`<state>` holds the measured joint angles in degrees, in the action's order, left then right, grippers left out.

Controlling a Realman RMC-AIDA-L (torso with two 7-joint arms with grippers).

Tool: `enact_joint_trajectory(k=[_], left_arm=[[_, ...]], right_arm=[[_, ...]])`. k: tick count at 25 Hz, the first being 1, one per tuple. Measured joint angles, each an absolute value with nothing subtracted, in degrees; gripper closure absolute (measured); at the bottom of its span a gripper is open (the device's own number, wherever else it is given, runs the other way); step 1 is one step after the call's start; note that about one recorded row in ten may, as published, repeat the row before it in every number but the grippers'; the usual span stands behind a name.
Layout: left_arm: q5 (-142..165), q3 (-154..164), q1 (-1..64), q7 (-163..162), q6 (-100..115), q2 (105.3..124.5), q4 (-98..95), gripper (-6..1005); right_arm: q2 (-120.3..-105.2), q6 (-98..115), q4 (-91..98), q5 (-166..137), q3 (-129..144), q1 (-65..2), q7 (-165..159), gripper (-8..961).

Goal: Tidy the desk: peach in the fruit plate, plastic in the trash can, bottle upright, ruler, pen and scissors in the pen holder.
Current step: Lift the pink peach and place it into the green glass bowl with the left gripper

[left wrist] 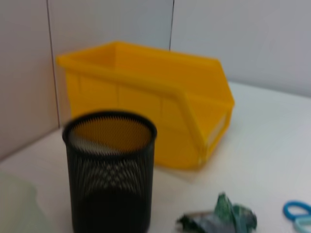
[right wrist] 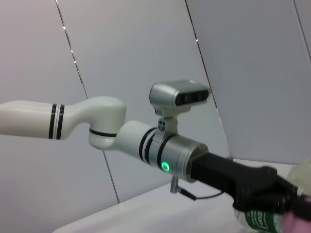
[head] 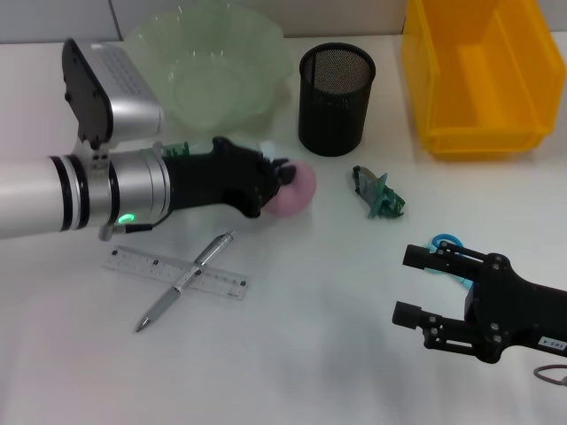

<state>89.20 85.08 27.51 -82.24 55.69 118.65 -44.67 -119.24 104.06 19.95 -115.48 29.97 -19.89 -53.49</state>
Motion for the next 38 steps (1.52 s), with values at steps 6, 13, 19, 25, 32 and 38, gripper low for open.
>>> enact_joint_trajectory(k=[6,13,19,25,32,38], left_arm=[[85.3,84.6,27.1,-82.2,56.7,118.65,-47.4,946],[77.9,80.4,27.8,-80.8,52.2,118.87,-47.6,951],[71.3,81.2,28.7,-75.2,42.1,119.13,-46.7,953],[69.0,80.8,32.2,-75.0,32.7,119.13,-41.6,941],[69.0,81.2,34.8,-75.0,27.2,119.14,-37.9,891],[69.0,81.2,35.3,-75.0,26.5,119.18,-37.3,848]], right_arm=[[-119.27,104.1,20.0,-115.4,29.9,-20.1,-53.3,188],[-119.33,103.8,19.8,-115.3,29.8,-20.3,-53.3,189],[-119.41,102.7,19.2,-114.7,29.8,-20.7,-53.2,189],[-119.39,102.5,18.6,-114.5,29.8,-21.2,-53.2,189],[-119.35,101.6,18.5,-113.5,29.7,-21.5,-53.2,189],[-119.35,101.1,18.5,-113.2,29.7,-22.2,-53.2,189]])
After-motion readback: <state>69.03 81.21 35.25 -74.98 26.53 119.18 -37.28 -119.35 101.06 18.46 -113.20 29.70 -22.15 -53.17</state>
